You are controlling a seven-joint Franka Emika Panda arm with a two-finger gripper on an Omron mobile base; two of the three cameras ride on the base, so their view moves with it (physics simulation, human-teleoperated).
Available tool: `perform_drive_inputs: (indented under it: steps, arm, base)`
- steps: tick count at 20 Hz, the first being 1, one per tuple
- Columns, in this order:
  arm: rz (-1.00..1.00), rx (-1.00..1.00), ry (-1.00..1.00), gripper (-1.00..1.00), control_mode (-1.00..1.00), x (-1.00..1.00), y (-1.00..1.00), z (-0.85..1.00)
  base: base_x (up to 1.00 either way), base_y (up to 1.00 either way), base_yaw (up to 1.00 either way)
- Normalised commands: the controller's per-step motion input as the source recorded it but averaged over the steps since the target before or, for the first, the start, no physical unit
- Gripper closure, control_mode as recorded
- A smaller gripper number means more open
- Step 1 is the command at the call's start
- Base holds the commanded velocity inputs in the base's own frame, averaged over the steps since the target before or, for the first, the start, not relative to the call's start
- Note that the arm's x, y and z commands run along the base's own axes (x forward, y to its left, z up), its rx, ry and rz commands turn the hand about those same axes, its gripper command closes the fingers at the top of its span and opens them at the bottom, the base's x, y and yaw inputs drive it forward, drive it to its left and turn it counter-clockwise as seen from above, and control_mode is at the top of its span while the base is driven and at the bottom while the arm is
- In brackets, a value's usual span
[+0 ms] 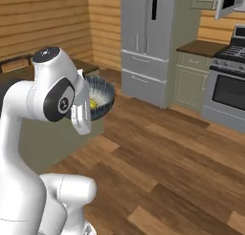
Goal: Pick the cucumber from the sink and place it in the bowl. Then pick the bowl and place it in the microwave. Then close the microwave door and press the start button.
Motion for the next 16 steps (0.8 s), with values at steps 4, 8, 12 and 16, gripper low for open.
perform_drive_inputs:
  steps: [4, 8, 12, 16]
  arm:
    - [0.00, 0.00, 0.00, 1.00, 1.00, 0.00, 0.00, 0.00]
    - [0.00, 0.00, 0.00, 1.00, 1.00, 0.00, 0.00, 0.00]
    - [0.00, 0.00, 0.00, 1.00, 1.00, 0.00, 0.00, 0.00]
    - [0.00, 0.00, 0.00, 1.00, 1.00, 0.00, 0.00, 0.00]
  base:
    - [0.80, 0.03, -0.54]
    - [1.00, -0.09, -0.20]
    - [1.00, -0.30, -0.16]
    - [1.00, -0.29, -0.17]
